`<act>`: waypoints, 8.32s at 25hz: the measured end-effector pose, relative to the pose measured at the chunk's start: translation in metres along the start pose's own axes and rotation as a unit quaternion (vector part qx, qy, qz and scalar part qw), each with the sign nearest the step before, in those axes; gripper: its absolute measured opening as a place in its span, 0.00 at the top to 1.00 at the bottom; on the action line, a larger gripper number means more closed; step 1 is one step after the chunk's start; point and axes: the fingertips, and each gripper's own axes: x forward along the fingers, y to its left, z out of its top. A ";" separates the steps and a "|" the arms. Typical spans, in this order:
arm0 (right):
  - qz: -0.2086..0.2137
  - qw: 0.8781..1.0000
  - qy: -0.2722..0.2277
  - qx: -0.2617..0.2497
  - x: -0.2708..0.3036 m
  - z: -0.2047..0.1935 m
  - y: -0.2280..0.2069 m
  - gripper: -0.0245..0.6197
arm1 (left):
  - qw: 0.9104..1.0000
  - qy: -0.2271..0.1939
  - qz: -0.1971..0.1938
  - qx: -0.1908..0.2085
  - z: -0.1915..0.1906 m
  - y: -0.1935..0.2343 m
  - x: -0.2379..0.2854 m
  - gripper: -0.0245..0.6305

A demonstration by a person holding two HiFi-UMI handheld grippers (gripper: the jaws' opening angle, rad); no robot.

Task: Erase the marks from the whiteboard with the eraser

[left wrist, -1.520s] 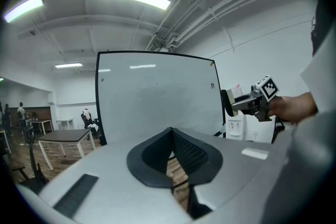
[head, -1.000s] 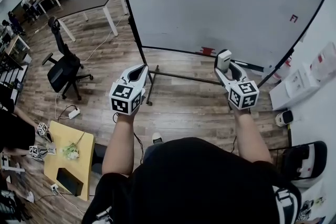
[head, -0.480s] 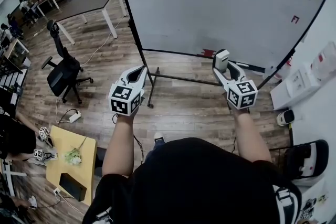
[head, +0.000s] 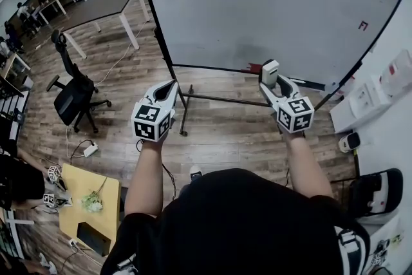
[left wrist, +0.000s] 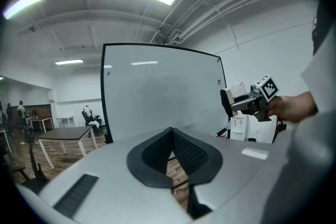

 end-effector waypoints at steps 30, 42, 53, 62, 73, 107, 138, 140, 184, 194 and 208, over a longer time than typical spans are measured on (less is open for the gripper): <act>-0.017 0.999 0.035 0.011 0.080 -0.013 0.011 0.58 | 0.999 0.020 -0.024 -0.014 -0.026 0.072 0.043 0.95; -0.021 0.998 0.063 0.021 0.133 -0.028 0.027 0.58 | 0.998 0.040 -0.034 -0.029 -0.059 0.118 0.055 0.95; -0.024 0.996 0.078 0.023 0.176 -0.032 0.046 0.58 | 0.997 0.050 -0.050 -0.032 -0.076 0.163 0.068 0.95; -0.033 0.995 0.090 0.030 0.205 -0.035 0.048 0.58 | 0.995 0.058 -0.068 -0.033 -0.085 0.188 0.088 0.95; -0.038 0.994 0.101 0.023 0.246 -0.036 0.062 0.58 | 0.993 0.066 -0.086 -0.035 -0.100 0.222 0.110 0.95; -0.050 0.991 0.125 0.018 0.280 -0.053 0.078 0.58 | 0.992 0.074 -0.094 -0.044 -0.121 0.260 0.117 0.95; -0.028 0.990 0.139 0.021 0.327 -0.078 0.015 0.58 | 0.989 0.110 -0.082 -0.051 -0.136 0.252 0.189 0.95; -0.028 0.989 0.141 0.019 0.329 -0.081 0.013 0.58 | 0.989 0.113 -0.084 -0.053 -0.138 0.251 0.193 0.95; 0.014 0.965 0.233 -0.120 0.436 -0.195 0.017 0.58 | 0.975 0.189 -0.088 -0.081 -0.210 0.247 0.235 0.95; 0.019 0.957 0.239 -0.162 0.466 -0.213 0.013 0.58 | 0.971 0.202 -0.082 -0.097 -0.229 0.250 0.241 0.95; 0.002 0.954 0.240 -0.179 0.480 -0.223 0.008 0.58 | 0.969 0.209 -0.079 -0.105 -0.242 0.254 0.241 0.95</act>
